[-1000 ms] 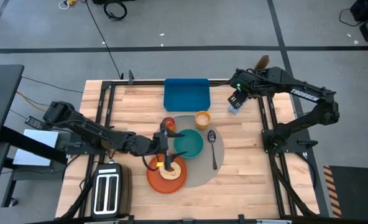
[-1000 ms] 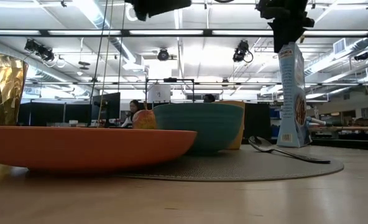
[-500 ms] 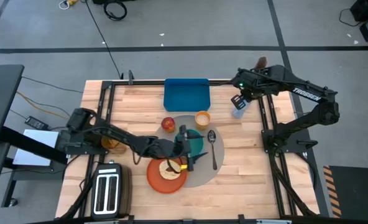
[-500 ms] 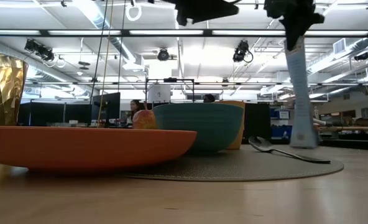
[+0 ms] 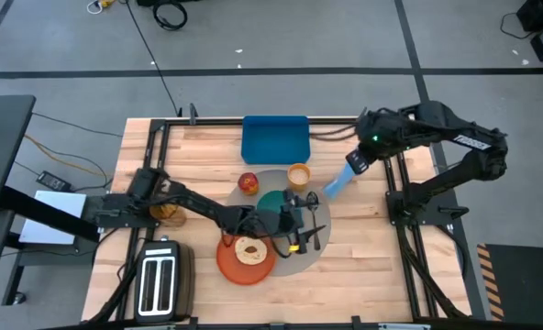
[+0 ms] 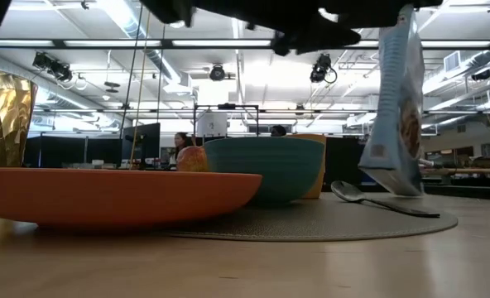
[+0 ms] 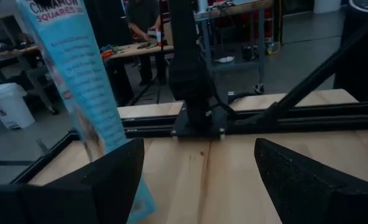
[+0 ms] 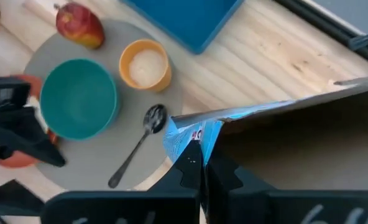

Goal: Arrange a breakfast setting
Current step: Pour the cereal into the green bowl

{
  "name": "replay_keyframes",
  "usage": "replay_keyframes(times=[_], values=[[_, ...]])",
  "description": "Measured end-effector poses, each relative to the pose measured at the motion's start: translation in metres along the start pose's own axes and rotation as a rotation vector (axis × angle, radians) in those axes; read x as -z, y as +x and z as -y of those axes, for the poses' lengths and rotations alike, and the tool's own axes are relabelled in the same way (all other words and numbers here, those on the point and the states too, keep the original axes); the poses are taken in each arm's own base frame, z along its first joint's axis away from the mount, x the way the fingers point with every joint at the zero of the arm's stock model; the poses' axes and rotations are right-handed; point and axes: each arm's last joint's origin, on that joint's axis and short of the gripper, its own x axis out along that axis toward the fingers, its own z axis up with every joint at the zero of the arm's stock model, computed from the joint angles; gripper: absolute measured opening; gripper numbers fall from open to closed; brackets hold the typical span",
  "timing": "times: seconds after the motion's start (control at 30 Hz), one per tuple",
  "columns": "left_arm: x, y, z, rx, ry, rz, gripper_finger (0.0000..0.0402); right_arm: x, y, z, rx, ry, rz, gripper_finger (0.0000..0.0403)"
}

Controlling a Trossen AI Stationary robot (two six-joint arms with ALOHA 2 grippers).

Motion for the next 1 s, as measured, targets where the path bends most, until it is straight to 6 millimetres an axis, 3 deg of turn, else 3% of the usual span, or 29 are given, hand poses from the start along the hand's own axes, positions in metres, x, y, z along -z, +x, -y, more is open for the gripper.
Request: replay_keyframes(times=[0.23, 0.33, 0.47, 0.73, 1.0], values=[[-0.001, 0.041, 0.008, -0.145, 0.004, 0.025, 0.0314, 0.014, 0.004, -0.02, -0.016, -0.039, -0.01, 0.0005], [-0.002, 0.054, 0.004, -0.276, -0.018, 0.022, 0.0314, 0.02, 0.002, -0.025, -0.021, -0.05, 0.002, 0.0005], [0.0, 0.067, -0.006, -0.308, -0.07, 0.033, 0.0314, 0.027, -0.001, -0.03, -0.026, -0.059, 0.03, 0.0005], [0.008, 0.081, -0.034, -0.304, -0.188, 0.019, 0.0314, 0.034, -0.004, -0.038, -0.055, -0.084, 0.065, 0.0005], [0.014, 0.087, -0.045, -0.267, -0.186, -0.025, 0.0314, 0.035, -0.005, -0.043, -0.099, -0.084, 0.079, 0.0005]])
